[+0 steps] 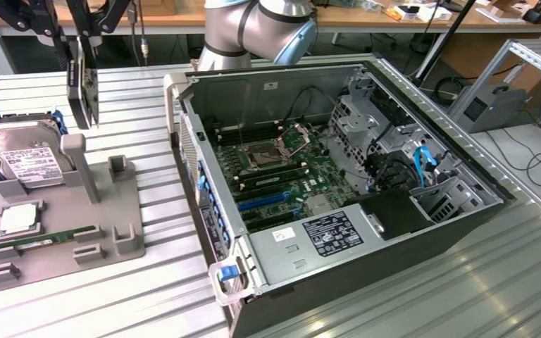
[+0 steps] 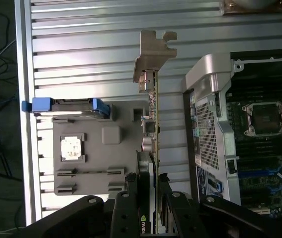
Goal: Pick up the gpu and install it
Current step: 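Pick up the gpu and move the gpu toward the slot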
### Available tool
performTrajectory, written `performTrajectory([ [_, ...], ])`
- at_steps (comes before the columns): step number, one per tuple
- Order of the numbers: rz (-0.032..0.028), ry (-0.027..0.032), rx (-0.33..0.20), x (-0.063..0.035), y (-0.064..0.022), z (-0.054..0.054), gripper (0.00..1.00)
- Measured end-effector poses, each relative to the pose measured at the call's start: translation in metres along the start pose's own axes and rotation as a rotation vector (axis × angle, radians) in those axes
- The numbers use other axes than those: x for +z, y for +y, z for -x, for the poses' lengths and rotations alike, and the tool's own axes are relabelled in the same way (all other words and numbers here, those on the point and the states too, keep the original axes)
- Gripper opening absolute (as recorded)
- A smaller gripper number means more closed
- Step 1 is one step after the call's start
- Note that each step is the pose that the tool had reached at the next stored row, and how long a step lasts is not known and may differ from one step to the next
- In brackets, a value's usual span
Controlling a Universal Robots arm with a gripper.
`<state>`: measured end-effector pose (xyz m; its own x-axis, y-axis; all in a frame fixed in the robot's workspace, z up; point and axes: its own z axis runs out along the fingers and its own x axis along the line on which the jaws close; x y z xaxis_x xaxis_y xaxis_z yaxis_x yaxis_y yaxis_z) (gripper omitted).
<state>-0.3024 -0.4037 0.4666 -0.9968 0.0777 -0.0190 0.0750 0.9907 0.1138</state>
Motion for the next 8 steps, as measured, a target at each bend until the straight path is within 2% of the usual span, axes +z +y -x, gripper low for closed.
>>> performTrajectory([
  [6, 0.0014, 0.0000, 0.000, -0.0008, 0.0001, 0.0005, 0.27],
  [8, 0.0013, 0.0005, 0.000, -0.0006, 0.0006, 0.0072, 0.27],
])
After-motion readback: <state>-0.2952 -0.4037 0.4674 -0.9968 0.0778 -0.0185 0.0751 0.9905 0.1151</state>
